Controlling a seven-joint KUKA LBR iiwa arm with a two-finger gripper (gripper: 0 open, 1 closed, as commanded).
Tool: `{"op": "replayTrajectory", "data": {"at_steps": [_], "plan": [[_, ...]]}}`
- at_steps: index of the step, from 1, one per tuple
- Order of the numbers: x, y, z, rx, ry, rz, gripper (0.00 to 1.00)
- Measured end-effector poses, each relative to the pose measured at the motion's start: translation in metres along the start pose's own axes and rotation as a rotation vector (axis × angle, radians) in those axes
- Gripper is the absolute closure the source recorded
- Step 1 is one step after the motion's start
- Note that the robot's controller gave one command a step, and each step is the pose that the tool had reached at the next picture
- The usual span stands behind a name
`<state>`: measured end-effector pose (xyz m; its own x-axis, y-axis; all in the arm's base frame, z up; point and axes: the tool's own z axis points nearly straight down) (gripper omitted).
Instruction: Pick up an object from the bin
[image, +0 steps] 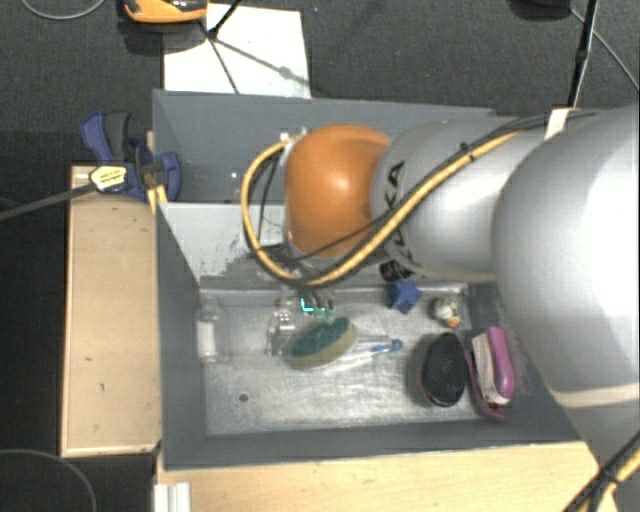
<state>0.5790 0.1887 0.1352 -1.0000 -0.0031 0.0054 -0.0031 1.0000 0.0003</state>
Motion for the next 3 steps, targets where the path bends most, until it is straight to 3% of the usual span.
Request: {"op": "replayTrajectory", "data": {"at_steps": [1,2,3], "plan": [[0.020,-0.055,0.051,0.003,-0.003,-0.318,0.00],[0.019,-0.053,0.050,0.000,-0.006,-0.313,1.00],[0.010,-0.066,-0.063,0.001,-0.017,-0.324,1.00]]}}
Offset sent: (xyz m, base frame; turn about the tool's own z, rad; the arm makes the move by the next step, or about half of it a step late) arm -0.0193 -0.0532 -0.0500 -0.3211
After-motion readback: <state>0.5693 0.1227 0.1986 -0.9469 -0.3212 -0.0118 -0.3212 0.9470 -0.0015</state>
